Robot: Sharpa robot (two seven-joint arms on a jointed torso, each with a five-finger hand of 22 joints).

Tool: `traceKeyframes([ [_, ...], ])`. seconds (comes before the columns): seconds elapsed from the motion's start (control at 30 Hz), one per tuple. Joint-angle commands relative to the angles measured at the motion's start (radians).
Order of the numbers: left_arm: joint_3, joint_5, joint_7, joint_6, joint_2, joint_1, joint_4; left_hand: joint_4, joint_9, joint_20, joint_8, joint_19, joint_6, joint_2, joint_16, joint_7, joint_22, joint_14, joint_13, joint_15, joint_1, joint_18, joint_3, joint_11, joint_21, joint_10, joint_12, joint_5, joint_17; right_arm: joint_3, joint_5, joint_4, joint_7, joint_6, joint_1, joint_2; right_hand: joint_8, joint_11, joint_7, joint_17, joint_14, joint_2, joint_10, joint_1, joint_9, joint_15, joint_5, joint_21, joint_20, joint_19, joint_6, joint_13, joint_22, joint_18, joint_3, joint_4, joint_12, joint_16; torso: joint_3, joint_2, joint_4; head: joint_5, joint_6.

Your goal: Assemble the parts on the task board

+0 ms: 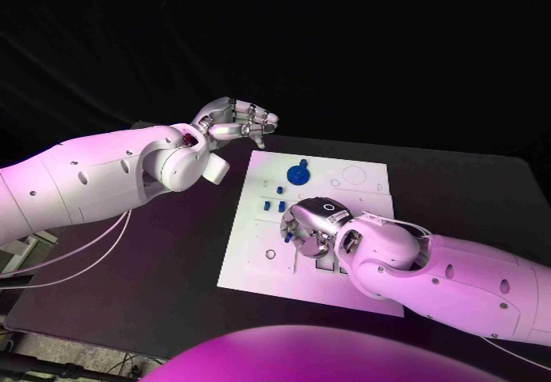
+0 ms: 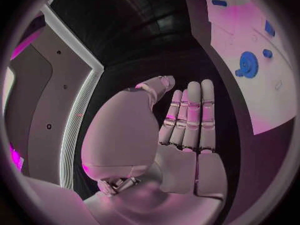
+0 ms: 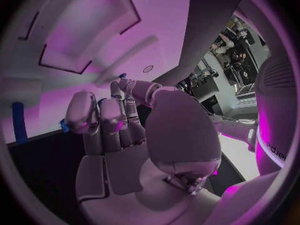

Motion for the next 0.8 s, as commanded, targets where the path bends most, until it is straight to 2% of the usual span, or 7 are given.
traceKeyframes([
  [0.03, 0.001, -0.002, 0.003, 0.015, 0.001, 0.001, 0.002, -0.004, -0.002, 0.0, 0.003, -0.01, -0.008, -0.001, -0.005, -0.001, 0.001, -0.006, -0.001, 0.001, 0.009, 0.012, 0.0, 0.003, 0.005, -0.006, 0.004, -0.001, -0.001, -0.002, -0.01, 0.003, -0.004, 0.029, -0.004, 0.002, 0.003, -0.007, 0.006, 0.002, 0.007, 0.008, 0.002, -0.006, 0.002, -0.001, 0.003, -0.004, 0.0, 0.001, -0.001, 0.0, 0.097, -0.015, -0.003, -0.002, 0.004, -0.004, -0.0004, -0.001, 0.0004, -0.001, 0.0],
  [0.5, 0.001, -0.003, 0.002, 0.015, 0.0, 0.001, 0.002, -0.004, -0.002, 0.0, 0.003, -0.01, -0.008, -0.001, -0.005, 0.0, 0.001, -0.007, -0.001, 0.001, 0.009, 0.012, 0.0, 0.003, 0.005, -0.007, 0.005, -0.001, -0.001, -0.004, -0.002, -0.009, 0.0, 0.033, -0.005, 0.007, -0.001, -0.005, 0.009, 0.0, 0.008, 0.003, 0.001, -0.018, 0.0, 0.001, 0.002, -0.01, 0.002, -0.002, -0.009, 0.0, 0.097, -0.014, -0.014, 0.0, 0.0, -0.005, -0.0002, -0.001, -0.001, -0.001, 0.0],
  [0.67, 0.001, -0.003, 0.001, 0.015, 0.0, 0.001, 0.002, -0.004, -0.002, 0.0, 0.004, -0.011, -0.009, 0.0, -0.005, 0.0, 0.002, -0.007, -0.001, 0.002, 0.008, 0.012, 0.0, 0.003, 0.005, -0.01, 0.006, -0.001, -0.002, -0.005, 0.0, -0.012, 0.005, 0.037, -0.005, 0.008, -0.02, -0.002, 0.013, 0.0, 0.01, -0.016, -0.005, -0.042, -0.01, 0.006, -0.001, -0.025, 0.007, -0.007, -0.033, -0.001, 0.091, -0.012, -0.055, 0.003, -0.005, -0.005, 0.0004, -0.001, 0.0011, -0.002, 0.0],
  [0.8, 0.001, -0.003, 0.0, 0.015, -0.001, 0.001, 0.002, -0.004, -0.002, 0.001, 0.004, -0.011, -0.01, 0.001, -0.005, 0.0, 0.002, -0.007, -0.001, 0.002, 0.007, 0.012, -0.001, 0.004, 0.005, -0.012, 0.006, -0.001, -0.002, -0.005, 0.001, -0.011, 0.007, 0.036, -0.005, 0.008, -0.044, 0.0, 0.012, -0.006, 0.008, -0.029, -0.012, -0.057, -0.023, 0.008, -0.001, -0.036, 0.01, -0.01, -0.058, -0.002, 0.087, -0.011, -0.078, 0.008, -0.011, -0.008, -0.0001, -0.001, 0.0003, -0.002, 0.0],
])
